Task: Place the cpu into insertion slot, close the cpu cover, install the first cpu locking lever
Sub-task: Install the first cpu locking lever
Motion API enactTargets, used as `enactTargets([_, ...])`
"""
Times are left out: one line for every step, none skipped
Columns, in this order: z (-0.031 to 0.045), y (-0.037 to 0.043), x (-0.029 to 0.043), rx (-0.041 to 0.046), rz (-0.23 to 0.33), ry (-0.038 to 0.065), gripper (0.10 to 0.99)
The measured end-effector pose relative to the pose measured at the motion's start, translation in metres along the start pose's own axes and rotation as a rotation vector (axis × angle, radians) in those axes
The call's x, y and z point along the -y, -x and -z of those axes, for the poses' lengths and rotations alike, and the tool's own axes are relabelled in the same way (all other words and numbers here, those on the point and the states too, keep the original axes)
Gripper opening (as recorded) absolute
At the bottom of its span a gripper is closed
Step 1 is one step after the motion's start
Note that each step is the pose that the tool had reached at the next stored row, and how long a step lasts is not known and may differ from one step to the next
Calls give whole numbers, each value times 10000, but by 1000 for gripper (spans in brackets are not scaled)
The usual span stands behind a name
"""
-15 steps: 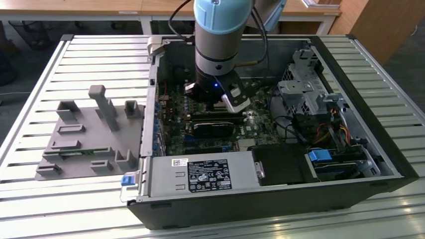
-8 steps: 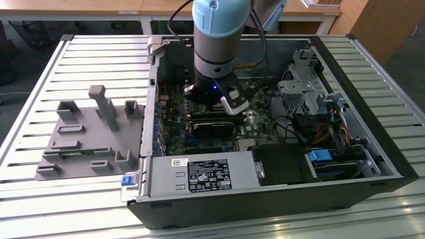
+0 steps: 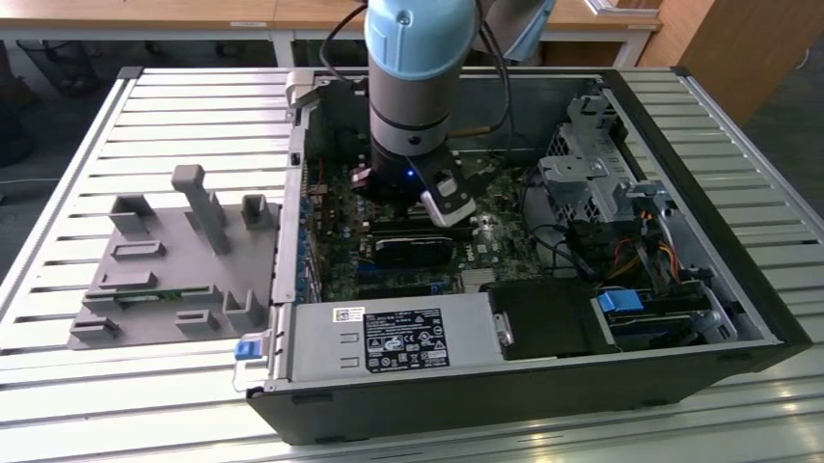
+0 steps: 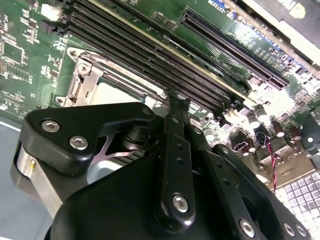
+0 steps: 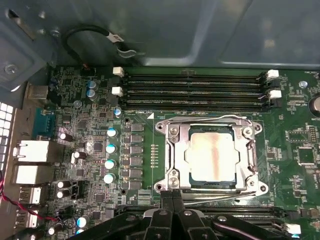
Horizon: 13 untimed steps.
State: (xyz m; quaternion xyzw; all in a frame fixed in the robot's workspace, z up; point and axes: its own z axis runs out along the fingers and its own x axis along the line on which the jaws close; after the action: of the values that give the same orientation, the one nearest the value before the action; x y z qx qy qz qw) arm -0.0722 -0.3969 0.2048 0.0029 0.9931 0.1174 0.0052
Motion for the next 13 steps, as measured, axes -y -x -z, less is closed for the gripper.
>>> enactTargets([-7,-1,1,0,1,9,106])
enactTargets([-15,-3,3,1,1,15,106])
enactTargets([-23,-5,5,2,0,20,106])
enactTargets([-30,-9,7,2,-1,25,106])
enactTargets([-36,-16,9,1,-2,31,106])
enactTargets([-41,-25,10,1,-2,37,106])
enactTargets([-47,-33,11,1,-2,44,106])
enactTargets([-53,-36,10,2,-2,51,106])
enactTargets([-58,-37,8,1,-2,57,106])
enactTargets([-63,-39,5,0,-2,62,106])
enactTargets([-69,-39,1,0,-2,70,106])
enactTargets([-75,-41,-2,1,-2,80,106])
enactTargets([-81,-43,-5,1,-1,91,106])
